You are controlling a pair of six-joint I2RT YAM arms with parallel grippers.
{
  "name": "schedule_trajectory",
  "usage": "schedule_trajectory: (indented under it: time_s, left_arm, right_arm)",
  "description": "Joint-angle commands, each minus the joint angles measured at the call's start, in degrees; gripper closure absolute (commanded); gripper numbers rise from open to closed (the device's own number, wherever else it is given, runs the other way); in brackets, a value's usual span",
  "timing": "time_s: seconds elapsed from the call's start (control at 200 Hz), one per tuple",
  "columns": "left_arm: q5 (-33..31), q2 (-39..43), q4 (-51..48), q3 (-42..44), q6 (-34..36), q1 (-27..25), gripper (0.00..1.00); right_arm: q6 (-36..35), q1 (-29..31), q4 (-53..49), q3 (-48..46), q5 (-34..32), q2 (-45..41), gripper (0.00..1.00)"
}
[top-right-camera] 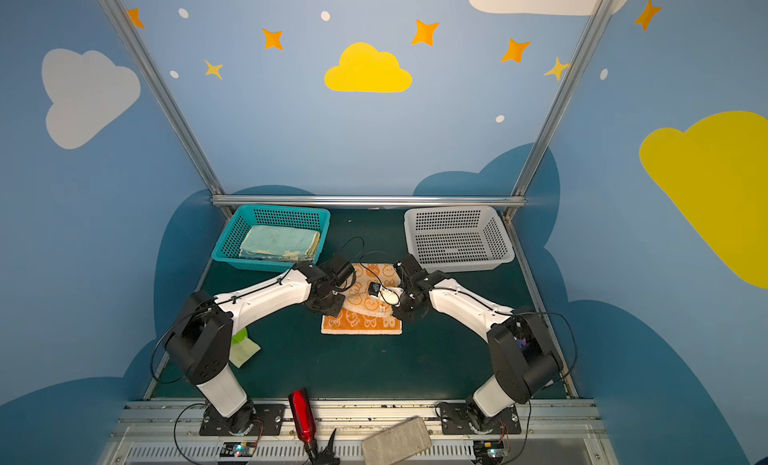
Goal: Fold and stack the towels
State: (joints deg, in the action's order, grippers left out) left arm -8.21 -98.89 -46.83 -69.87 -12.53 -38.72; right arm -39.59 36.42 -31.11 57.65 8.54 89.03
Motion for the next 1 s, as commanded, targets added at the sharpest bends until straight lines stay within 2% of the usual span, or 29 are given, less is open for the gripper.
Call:
schedule_trajectory:
  time_s: [0.0, 0.31, 0.471, 0.801, 0.891, 0.996]
  left_arm:
    - [-2.43, 1.38, 0.23, 0.45, -1.59, -0.35, 0.96]
    - [-5.79, 3.71, -1.37, -5.1, 0.42, -0.31, 0.96]
    - [-4.15, 4.94, -0.86, -2.67, 0.23, -0.65, 0.96]
    - [-2.63, 2.18, -0.39, 3.01, -2.92, -3.06, 0.95]
    - [-1.63, 1.53, 0.11, 3.99, -3.58, -3.92, 0.92]
    - [-0.84, 0.85, 0.9, 5.09, -4.21, -4.64, 0.82]
  right_arm:
    - [1.89, 0.14, -0.46, -0.78, -2.01, -1.32, 1.0]
    - [-0.04, 0.05, -2.42, 1.67, -2.91, -5.17, 1.0]
    - [0.75, 0.38, -3.23, 0.55, -2.15, -5.51, 1.0]
    - [3.56, 3.36, -7.18, -1.66, -1.55, -1.96, 1.0]
    - [4.23, 4.38, -8.27, -1.57, -1.17, -0.52, 1.0]
    - [5.37, 5.75, -9.43, -1.49, -1.37, 1.52, 1.0]
